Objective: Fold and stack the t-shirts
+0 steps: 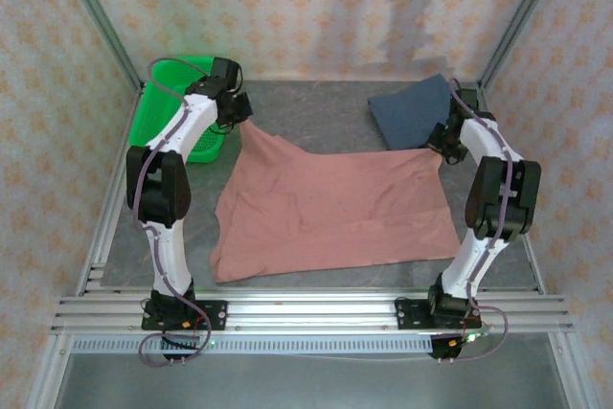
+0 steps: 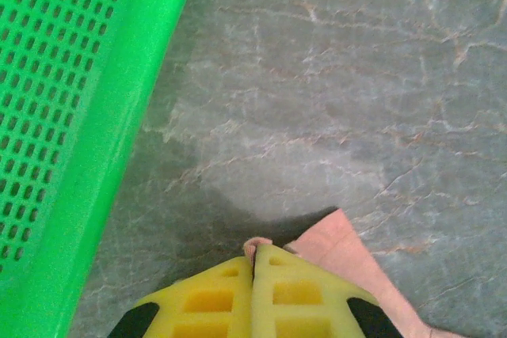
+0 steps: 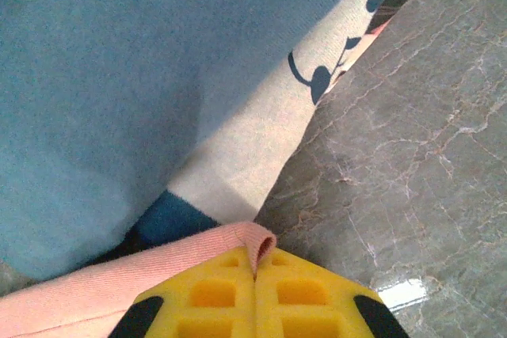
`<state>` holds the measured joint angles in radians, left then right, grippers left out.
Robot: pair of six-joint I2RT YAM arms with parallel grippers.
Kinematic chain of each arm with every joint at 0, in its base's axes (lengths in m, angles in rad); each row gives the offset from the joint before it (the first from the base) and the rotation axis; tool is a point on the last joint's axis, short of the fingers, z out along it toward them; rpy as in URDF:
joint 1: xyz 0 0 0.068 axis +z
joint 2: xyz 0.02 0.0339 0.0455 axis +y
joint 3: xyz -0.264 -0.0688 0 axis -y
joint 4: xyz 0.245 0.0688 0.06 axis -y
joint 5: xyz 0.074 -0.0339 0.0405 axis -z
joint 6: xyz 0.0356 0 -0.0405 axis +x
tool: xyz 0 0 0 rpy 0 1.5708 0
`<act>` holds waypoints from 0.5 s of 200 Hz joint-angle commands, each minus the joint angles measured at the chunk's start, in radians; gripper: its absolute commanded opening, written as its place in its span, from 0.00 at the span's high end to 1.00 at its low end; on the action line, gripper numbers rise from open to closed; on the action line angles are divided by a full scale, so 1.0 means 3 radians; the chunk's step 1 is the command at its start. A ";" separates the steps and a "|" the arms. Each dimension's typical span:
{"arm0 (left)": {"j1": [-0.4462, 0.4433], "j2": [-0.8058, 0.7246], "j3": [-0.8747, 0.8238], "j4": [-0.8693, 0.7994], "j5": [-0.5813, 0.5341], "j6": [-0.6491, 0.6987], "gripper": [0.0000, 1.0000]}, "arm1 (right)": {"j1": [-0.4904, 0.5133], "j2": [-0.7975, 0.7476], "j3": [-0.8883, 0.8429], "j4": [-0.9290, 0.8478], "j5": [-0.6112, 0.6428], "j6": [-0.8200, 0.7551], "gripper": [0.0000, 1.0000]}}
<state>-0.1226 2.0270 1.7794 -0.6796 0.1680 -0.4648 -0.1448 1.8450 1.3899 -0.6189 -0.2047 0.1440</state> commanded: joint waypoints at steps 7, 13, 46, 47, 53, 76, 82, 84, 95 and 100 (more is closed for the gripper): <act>0.0011 -0.0421 -0.0212 0.0114 -0.0079 0.0087 1.00 | -0.0008 -0.0301 -0.0171 0.0051 0.0154 -0.0052 1.00; 0.0012 -0.0535 -0.0284 0.0127 -0.0076 0.0089 1.00 | -0.0010 -0.0349 -0.0212 0.0066 0.0166 -0.0051 1.00; 0.0002 -0.1041 -0.0816 0.0270 -0.0054 0.0043 1.00 | -0.0012 -0.0585 -0.0452 0.0117 0.0191 -0.0076 1.00; 0.0001 -0.1053 -0.0840 0.0276 -0.0054 0.0037 1.00 | -0.0013 -0.0591 -0.0459 0.0121 0.0191 -0.0074 1.00; -0.0006 -0.1166 -0.0970 0.0295 -0.0057 0.0021 1.00 | -0.0013 -0.0632 -0.0513 0.0135 0.0201 -0.0074 1.00; -0.0050 -0.1554 -0.1467 0.0365 -0.0075 -0.0078 1.00 | -0.0017 -0.0776 -0.0690 0.0141 0.0243 -0.0072 1.00; -0.0062 -0.1651 -0.1609 0.0372 -0.0098 -0.0116 1.00 | -0.0019 -0.0824 -0.0743 0.0146 0.0249 -0.0063 1.00; -0.0064 -0.1684 -0.1651 0.0373 -0.0105 -0.0127 1.00 | -0.0019 -0.0833 -0.0760 0.0148 0.0248 -0.0058 1.00; -0.0067 -0.1854 -0.1902 0.0425 -0.0106 -0.0211 1.00 | -0.0027 -0.0920 -0.0881 0.0198 0.0250 -0.0034 1.00; -0.0067 -0.1927 -0.2008 0.0441 -0.0122 -0.0214 1.00 | -0.0026 -0.0952 -0.0932 0.0215 0.0243 -0.0025 1.00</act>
<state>-0.1318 1.5219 1.3041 -0.5777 0.1673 -0.4881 -0.1455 1.6238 1.1702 -0.5804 -0.1711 0.1368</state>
